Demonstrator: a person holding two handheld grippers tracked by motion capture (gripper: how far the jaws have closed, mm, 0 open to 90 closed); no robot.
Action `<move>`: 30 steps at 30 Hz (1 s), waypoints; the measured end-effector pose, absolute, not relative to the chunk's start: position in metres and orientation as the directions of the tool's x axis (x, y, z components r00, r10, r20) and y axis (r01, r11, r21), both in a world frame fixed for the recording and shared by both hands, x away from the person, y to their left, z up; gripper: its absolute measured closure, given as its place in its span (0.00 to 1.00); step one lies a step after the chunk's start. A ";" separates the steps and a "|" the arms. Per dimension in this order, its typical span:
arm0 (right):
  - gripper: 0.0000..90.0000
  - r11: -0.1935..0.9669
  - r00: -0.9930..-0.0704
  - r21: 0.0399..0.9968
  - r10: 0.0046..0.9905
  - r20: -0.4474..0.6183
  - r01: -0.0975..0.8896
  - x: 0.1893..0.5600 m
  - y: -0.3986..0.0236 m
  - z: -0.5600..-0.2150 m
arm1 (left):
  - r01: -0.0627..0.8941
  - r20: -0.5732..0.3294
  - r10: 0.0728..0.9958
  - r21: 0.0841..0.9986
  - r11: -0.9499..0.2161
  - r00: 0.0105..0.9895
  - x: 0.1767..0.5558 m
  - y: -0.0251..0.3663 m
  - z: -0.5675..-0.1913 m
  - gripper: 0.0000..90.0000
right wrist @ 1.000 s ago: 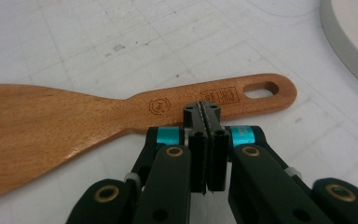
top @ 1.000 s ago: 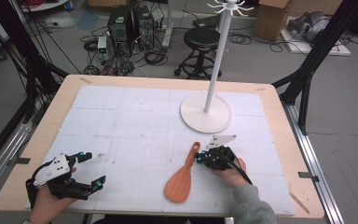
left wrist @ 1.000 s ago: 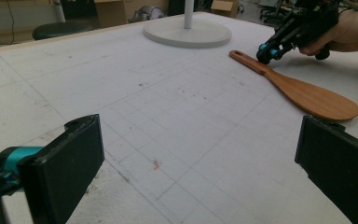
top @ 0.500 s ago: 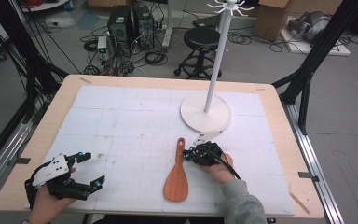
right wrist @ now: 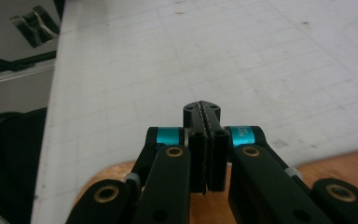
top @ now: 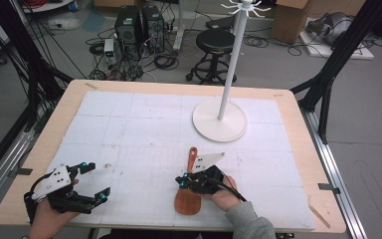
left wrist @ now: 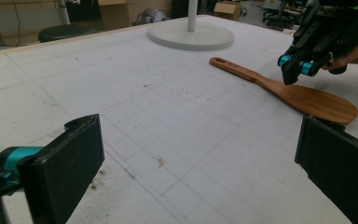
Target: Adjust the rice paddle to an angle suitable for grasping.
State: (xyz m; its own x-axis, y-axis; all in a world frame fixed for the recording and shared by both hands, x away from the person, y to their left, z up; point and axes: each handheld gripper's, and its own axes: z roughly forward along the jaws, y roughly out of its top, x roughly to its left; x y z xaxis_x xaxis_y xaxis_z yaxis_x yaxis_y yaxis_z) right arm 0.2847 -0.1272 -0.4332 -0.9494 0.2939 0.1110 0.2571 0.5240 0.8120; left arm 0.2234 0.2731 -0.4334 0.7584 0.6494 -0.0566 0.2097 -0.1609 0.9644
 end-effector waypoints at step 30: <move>1.00 0.680 -0.976 0.710 0.213 0.049 0.184 0.264 -0.112 -0.443 | 0.209 -0.054 0.652 0.964 -0.163 0.757 0.224 0.274 -0.433 0.02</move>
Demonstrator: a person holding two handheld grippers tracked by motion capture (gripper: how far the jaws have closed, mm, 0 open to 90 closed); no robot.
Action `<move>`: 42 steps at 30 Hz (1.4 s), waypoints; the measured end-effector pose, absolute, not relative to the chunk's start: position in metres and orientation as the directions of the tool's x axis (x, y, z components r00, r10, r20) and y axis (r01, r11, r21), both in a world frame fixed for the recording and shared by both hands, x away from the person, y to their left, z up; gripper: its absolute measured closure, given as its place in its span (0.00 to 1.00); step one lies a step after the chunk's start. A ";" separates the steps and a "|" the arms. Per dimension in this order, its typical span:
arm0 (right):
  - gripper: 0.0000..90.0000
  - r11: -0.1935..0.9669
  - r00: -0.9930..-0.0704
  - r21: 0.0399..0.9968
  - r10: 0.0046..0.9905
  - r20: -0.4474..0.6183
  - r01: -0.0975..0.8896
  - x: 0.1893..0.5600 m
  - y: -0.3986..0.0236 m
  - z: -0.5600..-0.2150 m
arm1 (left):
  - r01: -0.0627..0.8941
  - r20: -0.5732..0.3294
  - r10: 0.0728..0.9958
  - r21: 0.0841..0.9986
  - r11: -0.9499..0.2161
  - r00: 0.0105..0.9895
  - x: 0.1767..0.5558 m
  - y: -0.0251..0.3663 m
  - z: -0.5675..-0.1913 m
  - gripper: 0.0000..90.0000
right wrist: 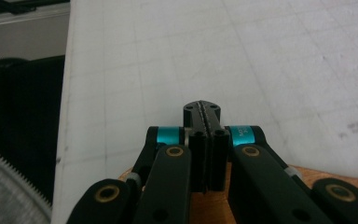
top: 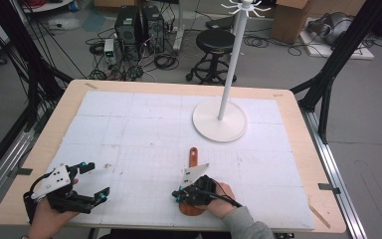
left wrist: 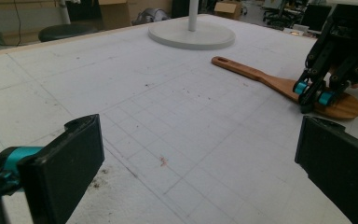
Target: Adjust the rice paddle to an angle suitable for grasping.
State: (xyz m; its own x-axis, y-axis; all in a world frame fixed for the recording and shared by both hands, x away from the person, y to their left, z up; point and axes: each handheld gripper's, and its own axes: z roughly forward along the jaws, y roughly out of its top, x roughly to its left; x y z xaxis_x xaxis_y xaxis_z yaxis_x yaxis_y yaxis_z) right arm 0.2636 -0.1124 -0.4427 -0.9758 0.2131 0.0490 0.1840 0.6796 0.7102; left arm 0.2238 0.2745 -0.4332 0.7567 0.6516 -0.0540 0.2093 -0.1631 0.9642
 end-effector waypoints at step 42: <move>1.00 0.591 -0.868 0.699 0.490 0.086 0.403 0.272 -0.242 -0.441 | 0.211 -0.060 0.649 0.965 -0.158 0.759 0.224 0.273 -0.433 0.02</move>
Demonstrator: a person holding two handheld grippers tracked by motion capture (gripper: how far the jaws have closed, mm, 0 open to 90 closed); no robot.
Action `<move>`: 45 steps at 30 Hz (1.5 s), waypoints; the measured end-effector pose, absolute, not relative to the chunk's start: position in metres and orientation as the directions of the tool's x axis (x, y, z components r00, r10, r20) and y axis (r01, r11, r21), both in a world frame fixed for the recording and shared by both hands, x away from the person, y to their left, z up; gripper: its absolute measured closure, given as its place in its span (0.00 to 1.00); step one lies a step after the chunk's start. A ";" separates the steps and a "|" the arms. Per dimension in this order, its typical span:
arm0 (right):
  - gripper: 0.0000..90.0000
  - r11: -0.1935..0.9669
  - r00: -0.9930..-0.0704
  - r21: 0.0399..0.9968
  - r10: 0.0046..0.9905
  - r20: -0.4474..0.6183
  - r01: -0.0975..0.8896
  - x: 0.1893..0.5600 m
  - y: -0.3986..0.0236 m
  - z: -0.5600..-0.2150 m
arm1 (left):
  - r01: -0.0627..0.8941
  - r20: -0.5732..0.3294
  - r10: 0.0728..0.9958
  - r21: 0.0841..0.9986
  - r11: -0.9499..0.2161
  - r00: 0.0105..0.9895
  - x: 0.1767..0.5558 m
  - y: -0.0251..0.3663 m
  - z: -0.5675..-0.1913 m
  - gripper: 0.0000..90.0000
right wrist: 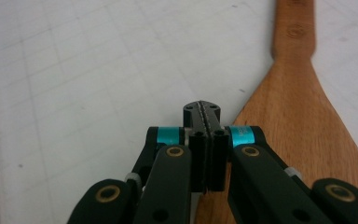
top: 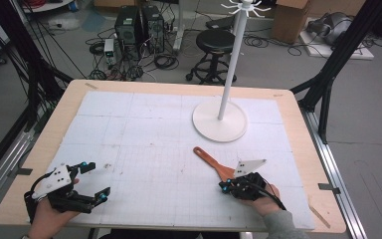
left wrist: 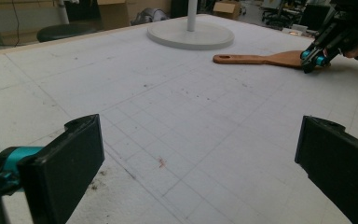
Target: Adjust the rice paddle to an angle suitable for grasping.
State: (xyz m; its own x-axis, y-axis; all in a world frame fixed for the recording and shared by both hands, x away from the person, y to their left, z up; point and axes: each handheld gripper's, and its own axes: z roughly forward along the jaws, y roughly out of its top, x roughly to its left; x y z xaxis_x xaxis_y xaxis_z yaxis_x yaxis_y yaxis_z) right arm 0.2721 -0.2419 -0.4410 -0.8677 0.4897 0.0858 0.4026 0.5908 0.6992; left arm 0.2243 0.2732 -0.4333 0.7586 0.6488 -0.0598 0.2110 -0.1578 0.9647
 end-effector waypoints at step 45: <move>1.00 0.543 -0.787 0.708 0.616 0.029 0.451 0.353 -0.245 -0.441 | 0.221 -0.055 0.657 0.960 -0.173 0.752 0.220 0.276 -0.435 0.02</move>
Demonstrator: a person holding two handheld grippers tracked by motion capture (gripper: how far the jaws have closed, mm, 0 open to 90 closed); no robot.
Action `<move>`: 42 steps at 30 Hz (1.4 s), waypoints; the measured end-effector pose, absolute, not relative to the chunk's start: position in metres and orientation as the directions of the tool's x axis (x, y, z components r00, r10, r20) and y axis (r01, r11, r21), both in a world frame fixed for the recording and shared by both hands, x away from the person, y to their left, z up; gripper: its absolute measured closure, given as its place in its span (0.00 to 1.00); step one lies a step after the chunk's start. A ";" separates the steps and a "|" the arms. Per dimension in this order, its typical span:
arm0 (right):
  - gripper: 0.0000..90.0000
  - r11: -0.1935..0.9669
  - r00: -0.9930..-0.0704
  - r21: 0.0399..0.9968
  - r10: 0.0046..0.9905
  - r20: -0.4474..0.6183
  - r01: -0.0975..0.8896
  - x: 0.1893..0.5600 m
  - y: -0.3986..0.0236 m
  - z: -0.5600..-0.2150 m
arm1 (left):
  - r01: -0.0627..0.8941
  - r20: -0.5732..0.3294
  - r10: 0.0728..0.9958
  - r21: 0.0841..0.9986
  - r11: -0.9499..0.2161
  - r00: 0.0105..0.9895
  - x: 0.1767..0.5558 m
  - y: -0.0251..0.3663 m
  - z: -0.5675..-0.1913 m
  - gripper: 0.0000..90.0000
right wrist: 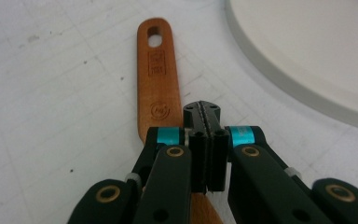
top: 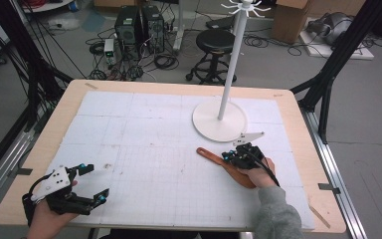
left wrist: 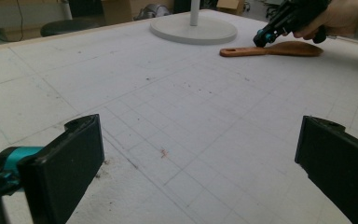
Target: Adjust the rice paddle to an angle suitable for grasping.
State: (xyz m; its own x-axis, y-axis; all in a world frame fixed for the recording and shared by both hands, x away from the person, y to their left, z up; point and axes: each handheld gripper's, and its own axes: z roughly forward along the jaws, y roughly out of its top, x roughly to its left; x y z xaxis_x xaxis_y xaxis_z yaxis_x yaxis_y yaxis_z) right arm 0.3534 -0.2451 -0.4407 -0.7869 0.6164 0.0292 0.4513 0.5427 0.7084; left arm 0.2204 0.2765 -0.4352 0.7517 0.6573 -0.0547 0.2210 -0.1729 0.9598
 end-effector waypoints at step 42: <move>0.93 0.560 -0.868 0.731 0.488 0.091 0.391 0.305 -0.261 -0.434 | 0.216 -0.057 0.650 0.962 -0.167 0.758 0.224 0.275 -0.435 0.02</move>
State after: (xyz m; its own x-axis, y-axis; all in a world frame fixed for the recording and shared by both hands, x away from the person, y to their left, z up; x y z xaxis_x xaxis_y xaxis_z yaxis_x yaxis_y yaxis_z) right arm 0.3050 -0.2606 -0.4337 -0.8681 0.4879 0.0911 0.3912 0.5597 0.7305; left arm 0.2243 0.2748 -0.4349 0.7575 0.6503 -0.0570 0.2162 -0.1674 0.9619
